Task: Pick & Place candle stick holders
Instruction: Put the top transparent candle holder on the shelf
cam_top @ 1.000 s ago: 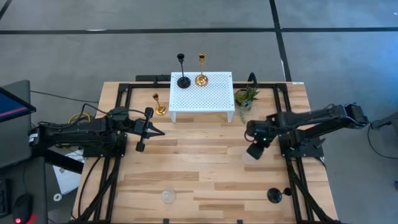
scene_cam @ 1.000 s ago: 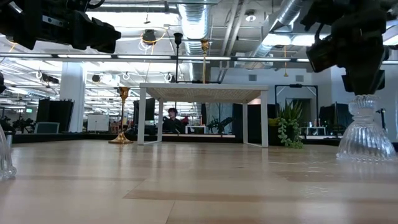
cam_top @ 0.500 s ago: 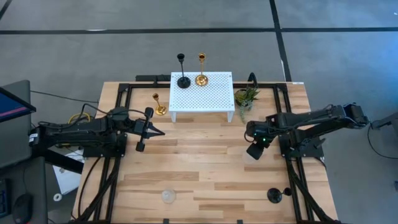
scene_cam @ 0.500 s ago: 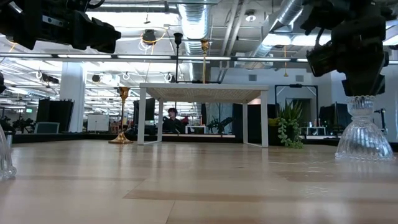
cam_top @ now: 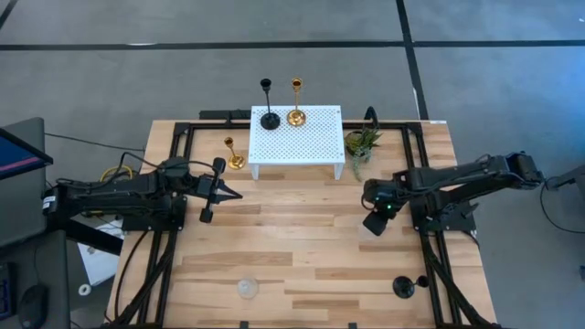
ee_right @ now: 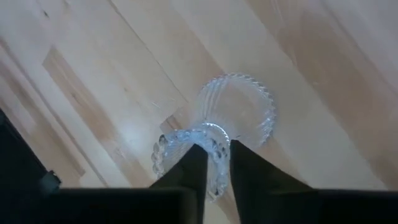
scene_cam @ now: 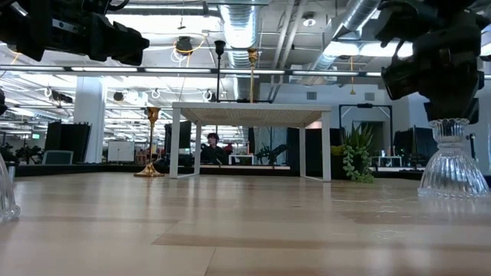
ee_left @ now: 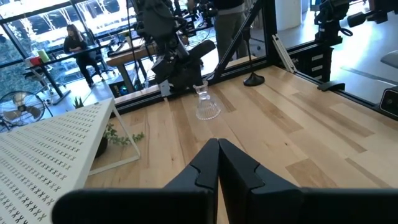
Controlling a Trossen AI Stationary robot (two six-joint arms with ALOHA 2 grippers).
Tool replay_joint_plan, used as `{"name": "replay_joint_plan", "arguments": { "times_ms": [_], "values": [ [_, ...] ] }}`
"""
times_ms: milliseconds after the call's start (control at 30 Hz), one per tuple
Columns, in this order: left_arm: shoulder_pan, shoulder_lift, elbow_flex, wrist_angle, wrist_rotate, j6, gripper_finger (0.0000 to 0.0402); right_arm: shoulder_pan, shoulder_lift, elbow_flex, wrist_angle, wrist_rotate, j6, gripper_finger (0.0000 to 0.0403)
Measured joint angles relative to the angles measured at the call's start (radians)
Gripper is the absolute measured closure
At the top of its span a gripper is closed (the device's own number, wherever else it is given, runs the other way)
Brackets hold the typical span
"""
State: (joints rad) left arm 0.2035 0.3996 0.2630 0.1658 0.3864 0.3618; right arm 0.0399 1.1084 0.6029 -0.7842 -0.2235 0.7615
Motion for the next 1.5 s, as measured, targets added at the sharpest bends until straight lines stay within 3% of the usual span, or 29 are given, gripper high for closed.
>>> {"name": "replay_joint_plan", "arguments": {
  "times_ms": [67,300,667,833,933,1033,1500],
  "values": [
    [0.0,0.0,0.0,0.0,0.0,0.0,0.0392,0.0,-0.002,0.004,0.0,0.011,-0.032,0.0385],
    [0.0,0.0,0.0,0.0,0.0,0.0,0.0392,-0.001,0.009,0.081,-0.088,0.039,-0.072,0.0389],
    [0.0,0.0,0.0,0.0,0.0,0.0,0.0392,-0.024,0.005,0.306,-0.227,0.029,-0.145,0.0389],
    [0.0,0.001,0.0,0.013,-0.002,-0.032,0.0392,-0.029,0.005,0.401,-0.237,0.082,-0.197,0.0389],
    [0.0,0.013,0.0,0.064,-0.13,-0.18,0.0392,-0.029,0.011,0.44,-0.232,0.101,-0.215,0.0389],
    [0.0,0.04,0.009,0.06,-0.264,-0.23,0.0397,-0.028,0.027,0.453,-0.235,0.129,-0.24,0.0389],
    [-0.001,0.226,0.086,0.064,-0.244,-0.207,0.0395,-0.058,0.172,0.516,-0.232,0.12,-0.334,0.0389]
  ]
}}
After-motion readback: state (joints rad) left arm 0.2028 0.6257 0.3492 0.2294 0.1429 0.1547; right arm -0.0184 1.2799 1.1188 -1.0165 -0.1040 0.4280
